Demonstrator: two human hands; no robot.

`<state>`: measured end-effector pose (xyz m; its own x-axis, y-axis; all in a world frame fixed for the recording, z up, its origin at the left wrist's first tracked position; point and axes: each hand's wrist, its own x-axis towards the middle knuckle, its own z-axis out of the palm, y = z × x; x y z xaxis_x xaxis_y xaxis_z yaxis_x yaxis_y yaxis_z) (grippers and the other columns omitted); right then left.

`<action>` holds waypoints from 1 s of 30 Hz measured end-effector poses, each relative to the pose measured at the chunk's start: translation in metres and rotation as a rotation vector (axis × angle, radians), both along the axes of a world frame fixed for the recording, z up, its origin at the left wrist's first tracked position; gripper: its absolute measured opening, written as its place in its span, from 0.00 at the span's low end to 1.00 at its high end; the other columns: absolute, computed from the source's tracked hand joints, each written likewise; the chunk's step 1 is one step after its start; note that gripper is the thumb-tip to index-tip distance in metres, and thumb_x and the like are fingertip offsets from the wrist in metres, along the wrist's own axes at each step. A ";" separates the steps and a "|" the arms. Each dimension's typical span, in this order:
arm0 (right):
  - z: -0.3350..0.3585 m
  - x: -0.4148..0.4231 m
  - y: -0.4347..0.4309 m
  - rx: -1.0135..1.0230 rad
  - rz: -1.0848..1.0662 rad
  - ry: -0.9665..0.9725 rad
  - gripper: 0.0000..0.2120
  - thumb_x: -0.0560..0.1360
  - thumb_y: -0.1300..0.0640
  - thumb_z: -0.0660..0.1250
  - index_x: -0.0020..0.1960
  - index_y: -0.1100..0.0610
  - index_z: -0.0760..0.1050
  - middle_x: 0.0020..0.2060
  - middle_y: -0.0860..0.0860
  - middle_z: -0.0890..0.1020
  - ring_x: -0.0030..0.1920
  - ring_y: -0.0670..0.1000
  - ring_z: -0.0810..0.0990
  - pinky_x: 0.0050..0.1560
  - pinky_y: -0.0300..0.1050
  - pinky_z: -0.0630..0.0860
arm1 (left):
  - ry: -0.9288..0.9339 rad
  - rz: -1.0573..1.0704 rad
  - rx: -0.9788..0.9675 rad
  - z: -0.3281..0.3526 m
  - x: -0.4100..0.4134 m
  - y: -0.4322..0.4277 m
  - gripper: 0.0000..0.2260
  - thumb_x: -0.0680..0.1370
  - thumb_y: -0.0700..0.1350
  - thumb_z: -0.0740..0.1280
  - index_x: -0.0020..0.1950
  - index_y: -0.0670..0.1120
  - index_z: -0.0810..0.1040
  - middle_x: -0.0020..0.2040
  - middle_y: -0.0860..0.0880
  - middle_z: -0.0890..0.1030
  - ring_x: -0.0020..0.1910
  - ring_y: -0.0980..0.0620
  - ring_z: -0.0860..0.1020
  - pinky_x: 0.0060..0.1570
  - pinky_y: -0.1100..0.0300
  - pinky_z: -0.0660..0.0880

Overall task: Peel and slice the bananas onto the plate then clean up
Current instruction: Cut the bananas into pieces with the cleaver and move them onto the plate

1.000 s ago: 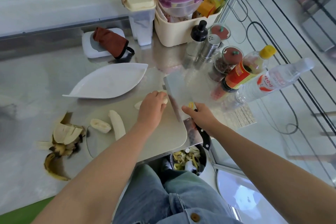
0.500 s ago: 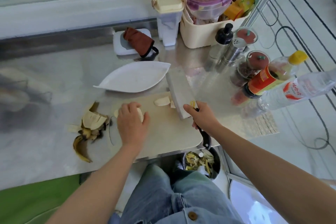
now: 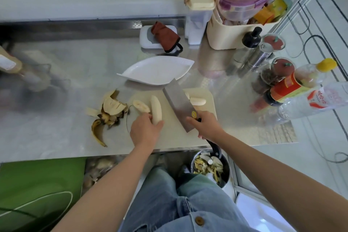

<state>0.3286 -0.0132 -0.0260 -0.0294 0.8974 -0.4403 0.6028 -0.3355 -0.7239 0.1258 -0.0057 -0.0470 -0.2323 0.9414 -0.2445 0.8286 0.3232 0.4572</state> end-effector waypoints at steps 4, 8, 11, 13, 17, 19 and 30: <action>0.006 0.003 -0.005 0.064 0.011 -0.068 0.14 0.78 0.52 0.64 0.35 0.57 0.71 0.25 0.50 0.73 0.20 0.48 0.76 0.21 0.35 0.67 | -0.015 -0.084 0.007 0.005 0.002 0.002 0.14 0.73 0.53 0.71 0.55 0.48 0.79 0.49 0.50 0.81 0.45 0.49 0.78 0.41 0.58 0.70; 0.013 0.010 -0.008 0.178 0.059 -0.121 0.16 0.78 0.51 0.64 0.38 0.61 0.73 0.27 0.54 0.75 0.28 0.54 0.77 0.31 0.51 0.77 | -0.085 -0.255 0.003 0.002 0.000 0.003 0.15 0.73 0.49 0.71 0.60 0.49 0.79 0.53 0.51 0.78 0.49 0.50 0.76 0.44 0.58 0.71; 0.015 0.015 -0.008 0.184 0.143 -0.176 0.14 0.77 0.52 0.64 0.37 0.59 0.73 0.29 0.52 0.76 0.30 0.53 0.76 0.33 0.49 0.73 | -0.089 -0.352 -0.008 -0.002 0.001 0.002 0.16 0.74 0.49 0.71 0.61 0.50 0.79 0.54 0.50 0.77 0.53 0.50 0.74 0.49 0.56 0.73; 0.014 0.016 -0.008 0.195 0.181 -0.227 0.14 0.77 0.52 0.65 0.36 0.58 0.73 0.29 0.50 0.75 0.31 0.51 0.73 0.33 0.47 0.68 | -0.065 -0.336 -0.017 -0.004 0.002 0.001 0.16 0.74 0.49 0.71 0.61 0.50 0.78 0.56 0.50 0.76 0.56 0.49 0.73 0.52 0.54 0.73; 0.010 0.017 -0.010 0.192 0.107 -0.253 0.16 0.77 0.51 0.64 0.34 0.58 0.70 0.27 0.52 0.74 0.28 0.50 0.71 0.30 0.45 0.64 | 0.024 -0.370 0.043 -0.003 0.005 -0.002 0.23 0.71 0.53 0.73 0.64 0.50 0.75 0.57 0.49 0.75 0.57 0.48 0.72 0.53 0.54 0.72; 0.011 0.018 -0.012 0.194 0.054 -0.258 0.17 0.77 0.51 0.64 0.33 0.59 0.69 0.26 0.53 0.73 0.27 0.51 0.71 0.29 0.46 0.65 | 0.123 -0.450 0.106 -0.003 0.007 -0.001 0.23 0.71 0.55 0.72 0.64 0.51 0.75 0.56 0.50 0.75 0.56 0.48 0.72 0.54 0.55 0.69; 0.017 0.027 -0.021 0.099 -0.107 -0.188 0.16 0.78 0.53 0.63 0.38 0.63 0.72 0.24 0.50 0.71 0.23 0.50 0.78 0.22 0.37 0.68 | 0.053 -0.400 0.006 0.001 0.026 0.010 0.12 0.79 0.51 0.63 0.54 0.45 0.77 0.49 0.46 0.78 0.46 0.47 0.76 0.46 0.51 0.75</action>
